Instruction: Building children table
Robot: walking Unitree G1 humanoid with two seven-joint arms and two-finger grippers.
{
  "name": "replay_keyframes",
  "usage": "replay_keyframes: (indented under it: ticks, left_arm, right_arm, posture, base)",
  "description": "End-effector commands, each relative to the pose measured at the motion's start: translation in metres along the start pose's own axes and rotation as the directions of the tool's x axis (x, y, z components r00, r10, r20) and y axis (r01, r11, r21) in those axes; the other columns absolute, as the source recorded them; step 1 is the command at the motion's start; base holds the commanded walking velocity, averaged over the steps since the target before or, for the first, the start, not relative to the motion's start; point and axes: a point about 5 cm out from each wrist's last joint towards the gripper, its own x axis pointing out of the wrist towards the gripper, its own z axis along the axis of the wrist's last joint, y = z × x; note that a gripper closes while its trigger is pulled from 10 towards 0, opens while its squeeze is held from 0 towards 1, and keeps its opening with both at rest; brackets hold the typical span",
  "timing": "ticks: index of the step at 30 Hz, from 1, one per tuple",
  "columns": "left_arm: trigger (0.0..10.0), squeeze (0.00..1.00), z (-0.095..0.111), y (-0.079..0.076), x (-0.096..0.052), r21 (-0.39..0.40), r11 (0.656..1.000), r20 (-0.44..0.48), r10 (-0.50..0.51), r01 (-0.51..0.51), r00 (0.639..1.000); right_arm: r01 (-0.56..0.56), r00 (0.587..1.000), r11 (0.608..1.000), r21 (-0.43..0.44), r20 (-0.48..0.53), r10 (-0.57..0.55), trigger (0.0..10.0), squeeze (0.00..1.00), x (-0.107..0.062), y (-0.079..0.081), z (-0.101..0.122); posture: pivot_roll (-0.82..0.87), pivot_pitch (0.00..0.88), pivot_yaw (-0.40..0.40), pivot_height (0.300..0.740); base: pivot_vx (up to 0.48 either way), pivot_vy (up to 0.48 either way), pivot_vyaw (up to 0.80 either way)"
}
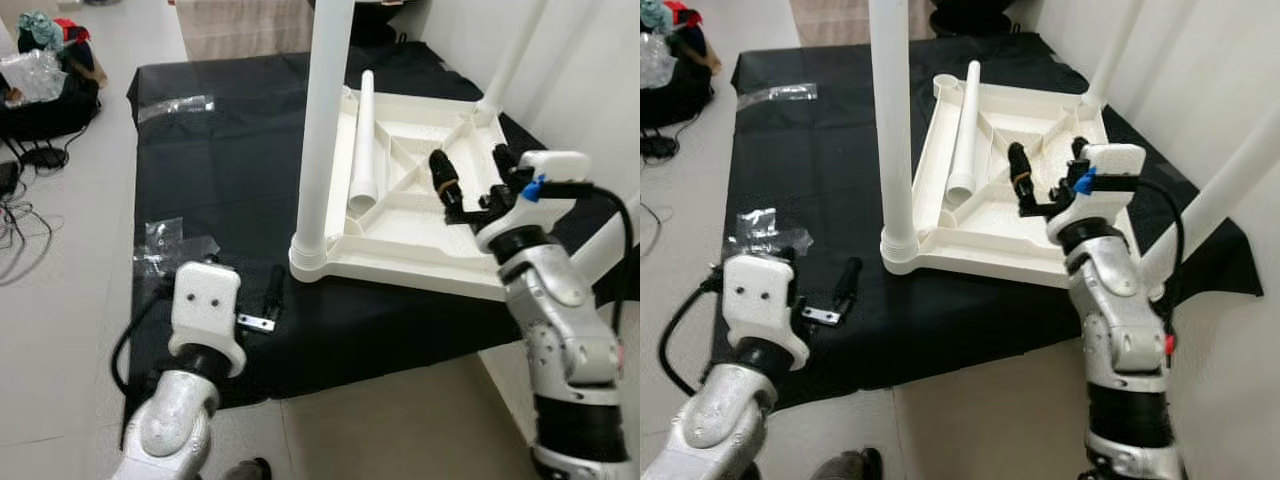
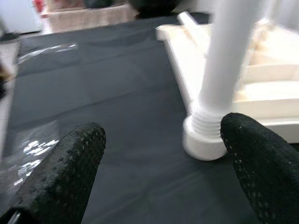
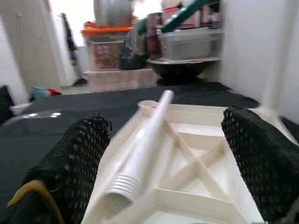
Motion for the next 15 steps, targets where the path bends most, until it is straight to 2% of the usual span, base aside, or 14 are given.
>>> replay_keyframes:
  ticks: [1, 8, 10, 11, 13, 14, 15]
  left_arm:
    - [10.0, 0.0, 0.0, 0.0, -0.001, -0.002, 1.0, 0.004, 0.001, -0.001, 1.0]
    - [10.0, 0.0, -0.001, 0.0, -0.002, 0.0, 1.0, 0.0, -0.005, 0.005, 1.0]
    - [10.0, 0.0, -0.001, -0.002, -0.003, -0.002, 1.0, -0.001, -0.008, 0.008, 1.0]
    - [10.0, 0.0, -0.001, -0.002, -0.003, -0.002, 1.0, -0.001, -0.008, 0.008, 1.0]
    - [10.0, 0.0, -0.003, -0.003, -0.005, -0.006, 1.0, -0.007, -0.017, 0.017, 1.0]
    - [10.0, 0.0, -0.003, -0.003, -0.005, -0.006, 1.0, -0.007, -0.017, 0.017, 1.0]
    - [10.0, 0.0, -0.004, -0.004, -0.005, -0.01, 0.999, -0.014, -0.032, 0.032, 0.999]
  right_arm:
    - [0.036, 0.999, 0.999, -0.02, 0.003, -0.036, 10.0, 0.0, 0.0, -0.005, 0.0]
    - [0.05, 0.999, 0.998, -0.039, 0.002, -0.05, 10.0, 0.0, 0.004, -0.01, 0.002]
    - [-0.01, 0.999, 0.999, -0.051, -0.047, 0.008, 10.0, 0.0, 0.009, -0.02, -0.004]
    - [-0.01, 0.999, 0.999, -0.051, -0.047, 0.008, 10.0, 0.0, 0.009, -0.02, -0.004]
    - [-0.12, 0.984, 0.992, -0.044, -0.134, 0.113, 10.0, 0.0, 0.011, -0.027, -0.013]
    - [-0.12, 0.984, 0.992, -0.044, -0.134, 0.113, 10.0, 0.0, 0.011, -0.027, -0.013]
    - [-0.161, 0.973, 0.987, -0.014, -0.168, 0.157, 10.0, 0.0, 0.012, -0.031, -0.015]
  posture:
    - [0.05, 0.169, -0.081, 0.74]
    - [0.05, 0.167, -0.078, 0.74]
    - [0.05, 0.16, -0.08, 0.74]
    - [0.05, 0.16, -0.08, 0.74]
    - [0.05, 0.159, -0.082, 0.74]
    - [0.05, 0.159, -0.082, 0.74]
    - [0.05, 0.16, -0.081, 0.74]
  base:
    - [0.0, 0.0, 0.0]
    - [0.0, 0.0, 0.0]
    - [0.0, 0.0, 0.0]
    - [0.0, 0.0, 0.0]
    - [0.0, 0.0, 0.0]
    - [0.0, 0.0, 0.0]
    - [0.0, 0.0, 0.0]
